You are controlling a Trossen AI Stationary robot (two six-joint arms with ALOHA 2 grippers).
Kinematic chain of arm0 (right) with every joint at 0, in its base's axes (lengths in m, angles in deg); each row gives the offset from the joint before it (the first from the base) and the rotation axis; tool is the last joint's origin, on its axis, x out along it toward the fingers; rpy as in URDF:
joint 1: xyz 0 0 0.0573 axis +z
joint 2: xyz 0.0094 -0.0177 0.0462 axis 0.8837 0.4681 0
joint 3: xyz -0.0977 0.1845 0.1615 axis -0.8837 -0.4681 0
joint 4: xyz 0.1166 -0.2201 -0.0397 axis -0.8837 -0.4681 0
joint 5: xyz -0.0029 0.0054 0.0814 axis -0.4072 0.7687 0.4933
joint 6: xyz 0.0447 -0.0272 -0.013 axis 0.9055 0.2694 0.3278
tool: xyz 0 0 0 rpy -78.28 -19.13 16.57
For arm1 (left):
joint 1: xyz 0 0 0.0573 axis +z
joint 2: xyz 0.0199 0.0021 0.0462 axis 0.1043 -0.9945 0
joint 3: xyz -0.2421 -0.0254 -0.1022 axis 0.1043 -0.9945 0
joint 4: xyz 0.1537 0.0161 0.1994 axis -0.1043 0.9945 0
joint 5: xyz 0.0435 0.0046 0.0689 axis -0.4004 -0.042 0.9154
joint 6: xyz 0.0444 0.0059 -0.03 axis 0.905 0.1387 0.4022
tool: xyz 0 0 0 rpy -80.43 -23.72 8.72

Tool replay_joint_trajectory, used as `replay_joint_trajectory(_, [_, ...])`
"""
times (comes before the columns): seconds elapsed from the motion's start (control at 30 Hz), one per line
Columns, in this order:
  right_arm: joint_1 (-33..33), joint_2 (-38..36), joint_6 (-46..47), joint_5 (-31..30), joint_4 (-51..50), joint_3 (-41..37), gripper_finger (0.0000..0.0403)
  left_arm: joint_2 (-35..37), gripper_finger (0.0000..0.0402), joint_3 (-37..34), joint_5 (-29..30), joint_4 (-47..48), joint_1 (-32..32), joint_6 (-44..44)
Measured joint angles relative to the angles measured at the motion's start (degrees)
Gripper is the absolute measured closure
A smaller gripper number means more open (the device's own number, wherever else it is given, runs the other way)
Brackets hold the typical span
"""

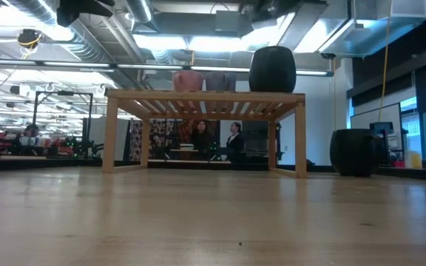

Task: Place coffee mugs
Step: Put the black mug on the shelf

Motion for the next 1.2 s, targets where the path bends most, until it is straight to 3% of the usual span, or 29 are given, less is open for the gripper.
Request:
replay_joint_trajectory(0.13, [2.6, -0.1, -14.9, 3.0, 5.6, 5.9, 0.0189, 0.0, 0.0298, 0.0, -0.2, 0.0, 0.0, 0.0])
replay_joint_trajectory(0.23, [3.5, -0.1, -28.8, 9.2, 14.4, 9.3, 0.0189, 0.0, 0.0298, 0.0, -0.2, 0.0, 0.0, 0.0])
replay_joint_trajectory(0.47, [3.6, -0.1, -58.6, 41.6, 43.7, 10.6, 0.0189, 0.0, 0.0298, 0.0, -0.2, 0.0, 0.0, 0.0])
replay_joint_trajectory(0.6, [3.6, -0.3, -70.0, 52.1, 58.7, 10.6, 0.0189, 0.0, 0.0298, 0.0, -0.7, 0.0, 0.0, 0.0])
replay_joint_trajectory(0.77, [2.6, -3.5, -75.3, 52.7, 61.0, 10.3, 0.0189, 0.0, 0.0298, 0.0, -0.7, 0.0, 0.0, 0.0])
replay_joint_trajectory(1.0, [-1.7, -14.0, -75.6, 54.1, 61.0, 4.2, 0.0189, 0.0, 0.0298, 0.0, -0.7, 0.0, 0.0, 0.1])
replay_joint_trajectory(1.1, [-3.5, -19.3, -75.1, 49.6, 59.4, -0.7, 0.0189, 0.0, 0.0298, 0.0, -0.7, 0.0, 0.0, 0.4])
replay_joint_trajectory(1.2, [-4.5, -25.3, -72.5, 40.7, 56.5, -7.0, 0.0189, 0.0, 0.0298, 0.0, -0.7, 0.0, 0.0, 0.5])
